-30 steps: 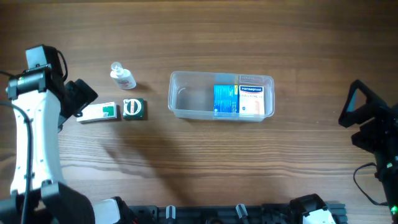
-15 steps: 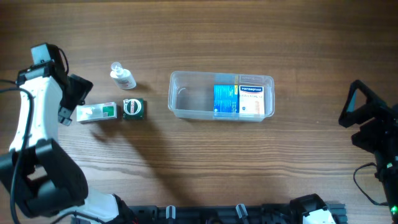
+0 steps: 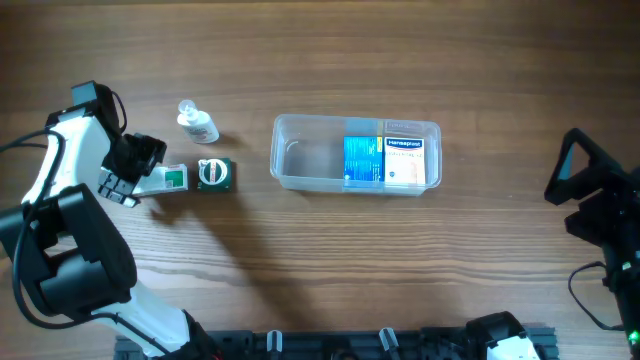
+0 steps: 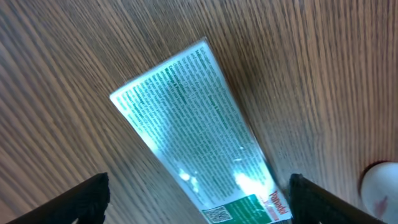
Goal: Pack container
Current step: 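Lower the left gripper and grasp the white-and-green box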
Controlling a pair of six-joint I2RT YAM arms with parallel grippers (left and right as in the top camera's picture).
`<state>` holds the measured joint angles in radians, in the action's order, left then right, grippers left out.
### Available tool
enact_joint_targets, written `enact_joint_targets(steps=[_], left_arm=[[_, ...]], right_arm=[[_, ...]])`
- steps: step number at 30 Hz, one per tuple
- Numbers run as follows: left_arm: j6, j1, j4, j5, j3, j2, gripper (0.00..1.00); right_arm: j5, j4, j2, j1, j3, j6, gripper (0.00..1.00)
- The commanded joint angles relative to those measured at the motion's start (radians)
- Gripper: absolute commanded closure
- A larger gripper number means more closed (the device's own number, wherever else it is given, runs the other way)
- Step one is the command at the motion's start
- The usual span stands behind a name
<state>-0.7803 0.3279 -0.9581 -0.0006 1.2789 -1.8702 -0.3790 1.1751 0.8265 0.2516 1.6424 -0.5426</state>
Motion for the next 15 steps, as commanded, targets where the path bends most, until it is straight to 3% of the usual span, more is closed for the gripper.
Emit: enact_joint_targets(steps=[1,8,15], left_arm=[[-0.073,0.005,0.043,0.016,-0.057,-0.006,0.07],[-0.119,0.005,0.251,0.034,-0.201,-0.008,0.08],[-0.092,0.009,0.264,0.039,-0.217,-0.007,0.27]], right_arm=[[-0.016,0.001,-0.001,-0.002,-0.002,-0.010,0.00],[-0.016,0.001,-0.001,-0.002,-0.002,-0.010,0.00],[-0.016,0.001,-0.001,-0.002,-0.002,-0.010,0.00]])
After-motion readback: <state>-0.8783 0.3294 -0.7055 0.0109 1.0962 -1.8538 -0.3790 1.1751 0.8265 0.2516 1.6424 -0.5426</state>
